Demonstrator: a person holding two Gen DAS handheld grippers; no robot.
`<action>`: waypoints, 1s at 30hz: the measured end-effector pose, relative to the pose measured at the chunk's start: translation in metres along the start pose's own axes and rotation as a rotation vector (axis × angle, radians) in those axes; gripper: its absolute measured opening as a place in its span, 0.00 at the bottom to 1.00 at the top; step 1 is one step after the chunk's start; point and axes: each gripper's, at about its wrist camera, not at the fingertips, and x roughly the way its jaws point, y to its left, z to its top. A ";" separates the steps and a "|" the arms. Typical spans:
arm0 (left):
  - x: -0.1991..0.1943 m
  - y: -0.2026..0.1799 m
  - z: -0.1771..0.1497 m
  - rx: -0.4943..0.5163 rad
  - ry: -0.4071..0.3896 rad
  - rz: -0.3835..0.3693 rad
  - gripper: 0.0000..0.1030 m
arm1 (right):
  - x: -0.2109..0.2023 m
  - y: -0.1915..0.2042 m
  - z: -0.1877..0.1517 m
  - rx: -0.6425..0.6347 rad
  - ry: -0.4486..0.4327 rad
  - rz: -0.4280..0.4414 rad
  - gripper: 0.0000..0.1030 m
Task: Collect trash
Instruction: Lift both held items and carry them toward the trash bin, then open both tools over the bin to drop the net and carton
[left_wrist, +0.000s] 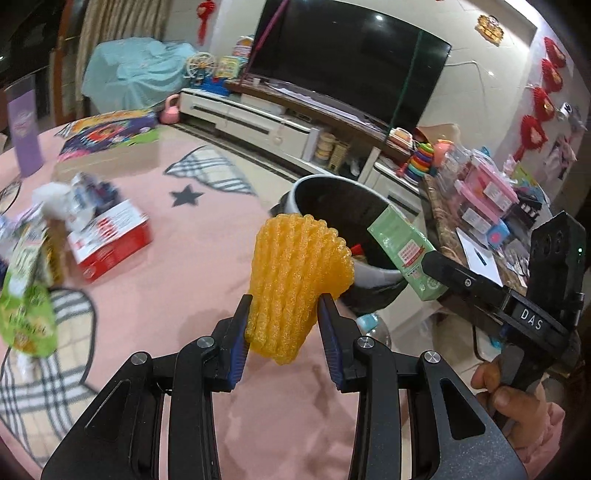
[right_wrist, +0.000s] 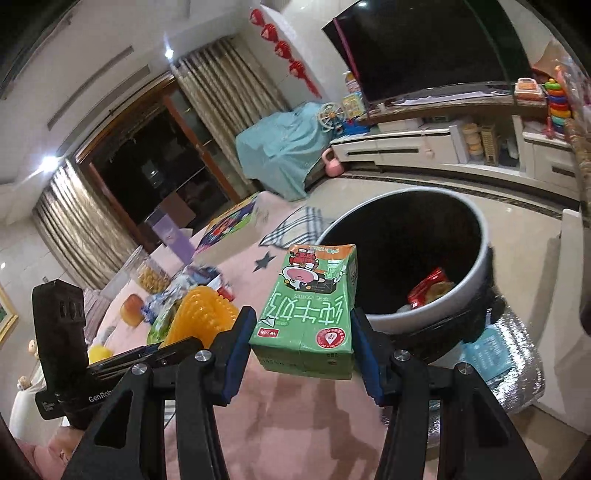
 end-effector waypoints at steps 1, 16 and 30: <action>0.003 -0.005 0.004 0.015 -0.004 0.002 0.33 | -0.001 -0.004 0.003 0.002 -0.004 -0.005 0.51; 0.050 -0.041 0.051 0.129 0.022 -0.002 0.33 | 0.007 -0.047 0.034 0.047 -0.019 -0.032 0.51; 0.093 -0.059 0.070 0.165 0.079 0.012 0.33 | 0.024 -0.064 0.050 0.068 0.002 -0.049 0.51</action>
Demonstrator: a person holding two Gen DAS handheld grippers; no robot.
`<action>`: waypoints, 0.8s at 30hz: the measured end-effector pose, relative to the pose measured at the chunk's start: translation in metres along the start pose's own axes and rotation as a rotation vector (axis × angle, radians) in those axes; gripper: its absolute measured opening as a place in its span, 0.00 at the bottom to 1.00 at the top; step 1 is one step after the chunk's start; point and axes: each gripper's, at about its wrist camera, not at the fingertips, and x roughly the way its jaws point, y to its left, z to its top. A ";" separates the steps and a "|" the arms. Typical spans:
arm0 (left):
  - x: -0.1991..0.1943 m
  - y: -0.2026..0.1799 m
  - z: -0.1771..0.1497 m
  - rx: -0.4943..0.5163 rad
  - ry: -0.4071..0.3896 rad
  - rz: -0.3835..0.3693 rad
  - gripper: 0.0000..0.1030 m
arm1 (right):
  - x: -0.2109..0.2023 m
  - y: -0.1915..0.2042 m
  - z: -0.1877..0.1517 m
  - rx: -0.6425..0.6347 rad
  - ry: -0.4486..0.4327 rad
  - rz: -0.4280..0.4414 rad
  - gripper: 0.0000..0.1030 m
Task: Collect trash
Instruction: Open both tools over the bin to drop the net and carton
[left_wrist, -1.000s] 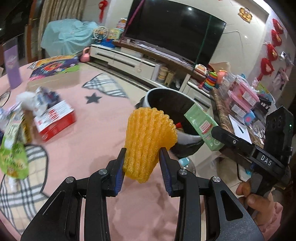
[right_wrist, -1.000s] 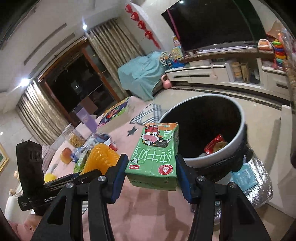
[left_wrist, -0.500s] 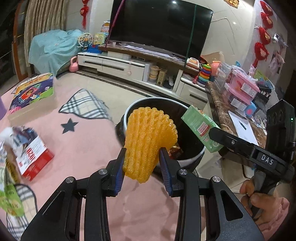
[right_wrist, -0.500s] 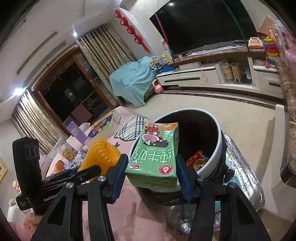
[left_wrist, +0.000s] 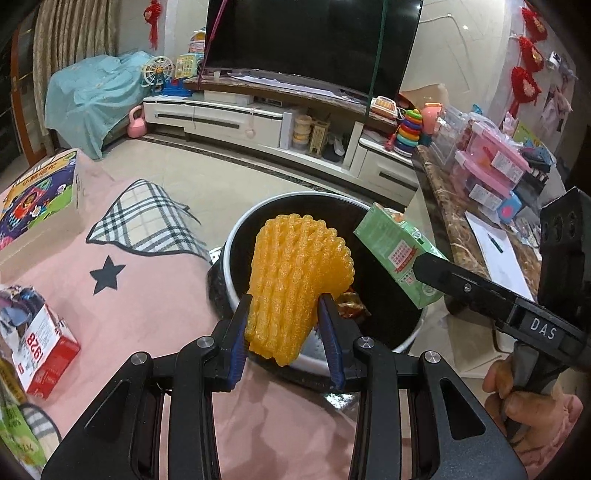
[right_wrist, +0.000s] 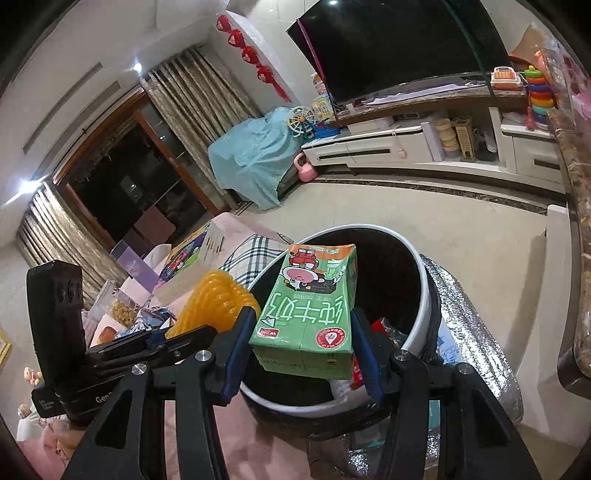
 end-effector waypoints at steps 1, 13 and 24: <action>0.002 0.000 0.001 0.000 0.004 -0.001 0.33 | 0.000 0.000 0.000 0.000 0.000 -0.002 0.51; 0.012 0.001 0.006 0.000 0.008 0.001 0.35 | 0.006 -0.003 0.005 0.003 0.017 -0.022 0.51; -0.008 0.018 -0.003 -0.058 -0.052 -0.014 0.60 | -0.001 -0.003 0.007 0.036 0.022 -0.038 0.57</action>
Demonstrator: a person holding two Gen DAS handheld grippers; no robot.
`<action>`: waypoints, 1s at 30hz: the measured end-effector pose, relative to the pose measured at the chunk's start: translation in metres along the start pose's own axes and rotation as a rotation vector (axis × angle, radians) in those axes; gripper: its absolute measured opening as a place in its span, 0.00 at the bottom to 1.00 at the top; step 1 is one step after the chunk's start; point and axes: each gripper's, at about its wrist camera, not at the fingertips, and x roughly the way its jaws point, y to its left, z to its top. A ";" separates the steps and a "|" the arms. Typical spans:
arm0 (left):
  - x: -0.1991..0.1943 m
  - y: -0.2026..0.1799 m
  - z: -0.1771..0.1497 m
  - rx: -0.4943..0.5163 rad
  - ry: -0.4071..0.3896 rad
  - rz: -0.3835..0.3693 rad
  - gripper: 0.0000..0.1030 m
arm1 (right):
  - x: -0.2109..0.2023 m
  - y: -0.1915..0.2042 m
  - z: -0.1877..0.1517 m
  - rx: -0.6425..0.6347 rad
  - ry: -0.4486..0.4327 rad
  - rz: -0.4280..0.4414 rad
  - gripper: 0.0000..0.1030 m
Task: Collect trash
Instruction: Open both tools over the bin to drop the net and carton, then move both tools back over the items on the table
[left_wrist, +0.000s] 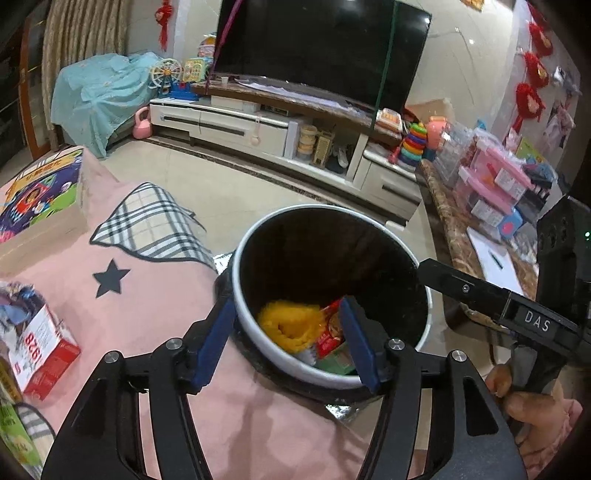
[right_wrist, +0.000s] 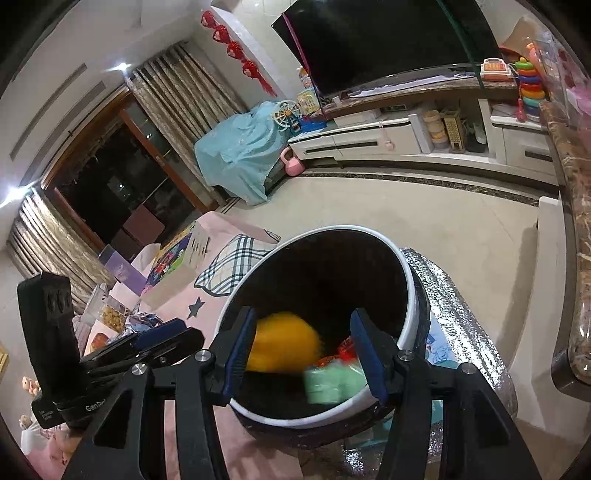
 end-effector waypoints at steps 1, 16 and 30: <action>-0.005 0.003 -0.004 -0.010 -0.006 0.002 0.60 | -0.002 0.002 -0.001 0.001 -0.004 0.003 0.61; -0.086 0.064 -0.089 -0.173 -0.101 0.113 0.65 | -0.016 0.083 -0.066 -0.141 -0.015 0.046 0.89; -0.144 0.126 -0.154 -0.299 -0.124 0.213 0.67 | 0.015 0.144 -0.117 -0.200 0.086 0.105 0.90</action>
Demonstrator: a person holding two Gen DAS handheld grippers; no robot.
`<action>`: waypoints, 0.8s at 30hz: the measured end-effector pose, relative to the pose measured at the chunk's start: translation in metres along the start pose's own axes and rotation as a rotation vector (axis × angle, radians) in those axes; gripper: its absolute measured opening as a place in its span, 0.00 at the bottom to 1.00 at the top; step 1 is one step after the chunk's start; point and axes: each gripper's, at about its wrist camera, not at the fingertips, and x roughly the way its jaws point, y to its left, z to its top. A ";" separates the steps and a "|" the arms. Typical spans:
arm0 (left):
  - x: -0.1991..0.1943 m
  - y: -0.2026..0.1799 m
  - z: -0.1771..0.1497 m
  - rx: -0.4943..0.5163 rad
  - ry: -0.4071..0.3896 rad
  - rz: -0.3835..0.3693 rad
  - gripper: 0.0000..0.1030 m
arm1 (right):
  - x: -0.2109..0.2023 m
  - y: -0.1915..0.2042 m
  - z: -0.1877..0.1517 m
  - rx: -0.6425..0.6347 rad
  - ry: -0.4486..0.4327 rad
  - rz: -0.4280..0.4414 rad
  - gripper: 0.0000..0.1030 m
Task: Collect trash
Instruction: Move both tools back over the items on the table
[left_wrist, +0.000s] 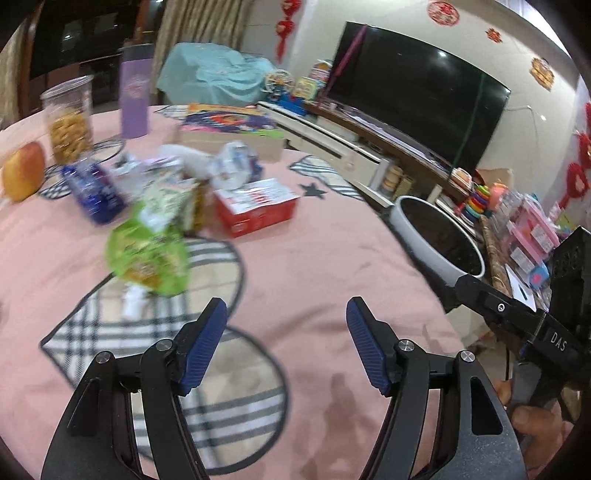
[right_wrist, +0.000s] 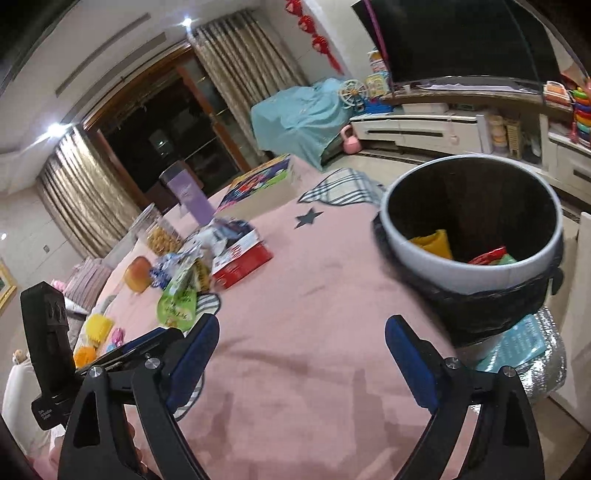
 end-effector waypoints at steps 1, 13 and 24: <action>-0.002 0.005 -0.001 -0.009 0.001 0.006 0.67 | 0.003 0.004 -0.001 -0.008 0.008 0.001 0.90; -0.015 0.058 -0.009 -0.103 0.002 0.075 0.67 | 0.035 0.039 -0.010 -0.085 0.083 0.037 0.91; -0.010 0.088 -0.006 -0.121 0.036 0.138 0.69 | 0.061 0.055 0.001 -0.169 0.119 0.038 0.91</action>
